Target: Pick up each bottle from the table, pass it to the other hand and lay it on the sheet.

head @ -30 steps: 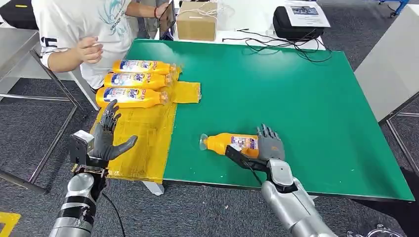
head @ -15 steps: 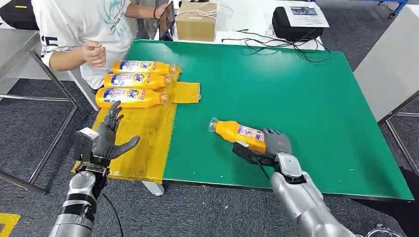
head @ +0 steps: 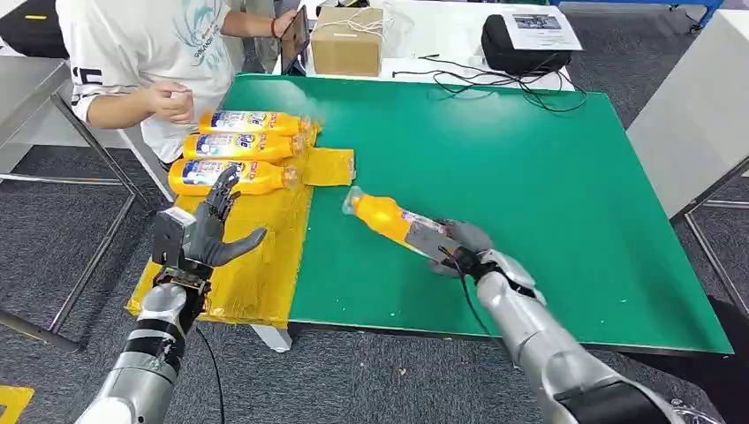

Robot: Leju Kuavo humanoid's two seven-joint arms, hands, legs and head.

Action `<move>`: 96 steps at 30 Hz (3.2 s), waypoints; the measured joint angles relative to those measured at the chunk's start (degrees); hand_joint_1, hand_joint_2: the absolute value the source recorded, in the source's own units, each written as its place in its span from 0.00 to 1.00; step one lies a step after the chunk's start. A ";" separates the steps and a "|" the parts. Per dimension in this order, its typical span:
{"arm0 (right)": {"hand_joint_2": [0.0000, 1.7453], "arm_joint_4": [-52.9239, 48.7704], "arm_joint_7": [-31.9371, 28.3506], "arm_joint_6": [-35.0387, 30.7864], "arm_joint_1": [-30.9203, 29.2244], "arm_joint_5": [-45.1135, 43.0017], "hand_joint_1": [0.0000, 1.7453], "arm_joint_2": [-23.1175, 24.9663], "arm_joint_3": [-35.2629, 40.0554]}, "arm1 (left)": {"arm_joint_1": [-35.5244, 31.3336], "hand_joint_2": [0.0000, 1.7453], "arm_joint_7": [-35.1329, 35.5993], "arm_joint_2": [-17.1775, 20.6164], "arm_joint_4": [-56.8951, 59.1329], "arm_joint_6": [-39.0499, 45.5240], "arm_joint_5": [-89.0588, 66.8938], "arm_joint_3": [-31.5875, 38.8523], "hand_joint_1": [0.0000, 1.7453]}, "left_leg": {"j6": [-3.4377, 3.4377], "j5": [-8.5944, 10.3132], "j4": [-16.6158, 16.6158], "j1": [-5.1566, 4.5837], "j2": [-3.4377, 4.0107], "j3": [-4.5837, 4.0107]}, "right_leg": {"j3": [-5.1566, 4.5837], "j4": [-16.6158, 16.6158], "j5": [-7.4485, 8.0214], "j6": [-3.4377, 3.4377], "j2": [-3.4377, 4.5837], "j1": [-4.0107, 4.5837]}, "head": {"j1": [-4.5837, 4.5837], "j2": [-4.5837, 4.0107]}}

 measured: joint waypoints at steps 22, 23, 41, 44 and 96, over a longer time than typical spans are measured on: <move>1.00 -12.13 -9.11 -18.66 5.22 -7.60 1.00 12.19 0.86 | -7.80 1.00 8.61 -6.67 6.99 -6.65 11.52 -6.78 0.00 | 0.02 -0.01 0.01 -0.08 -0.25 -0.60 | -0.50 0.01 -0.03 0.01 -0.07 -0.08 | 0.02 0.00; 1.00 -12.13 -9.42 -18.70 5.11 -7.62 1.00 12.35 1.25 | -8.04 1.00 8.92 -6.89 7.15 -7.13 12.36 -7.04 0.00 | 0.02 -0.01 0.01 -0.08 -0.25 -0.60 | -0.50 0.01 -0.02 0.02 -0.07 -0.08 | 0.00 0.00; 1.00 -8.81 -12.26 -15.96 4.59 -4.67 1.00 14.55 9.62 | -8.62 1.00 10.64 -7.96 7.52 -11.76 22.04 -12.37 0.00 | 0.02 -0.01 0.01 -0.08 -0.28 -0.66 | -0.53 0.01 -0.03 0.02 -0.09 -0.08 | 0.00 0.00; 1.00 -7.67 -12.08 -14.13 4.02 -4.15 1.00 14.68 10.93 | -8.06 1.00 10.64 -7.63 7.52 -11.74 22.73 -12.96 0.00 | 0.02 -0.01 0.01 -0.08 -0.27 -0.65 | -0.53 0.01 -0.03 0.02 -0.09 -0.08 | 0.00 0.00; 1.00 -34.75 -16.78 -14.85 16.79 -25.37 0.00 8.13 -0.35 | -8.37 1.00 -2.14 7.71 12.39 23.42 -30.04 -10.79 1.00 | 0.01 -0.01 0.00 -0.07 -0.25 -0.70 | -0.62 0.01 -0.05 0.00 -0.11 -0.07 | 0.02 0.00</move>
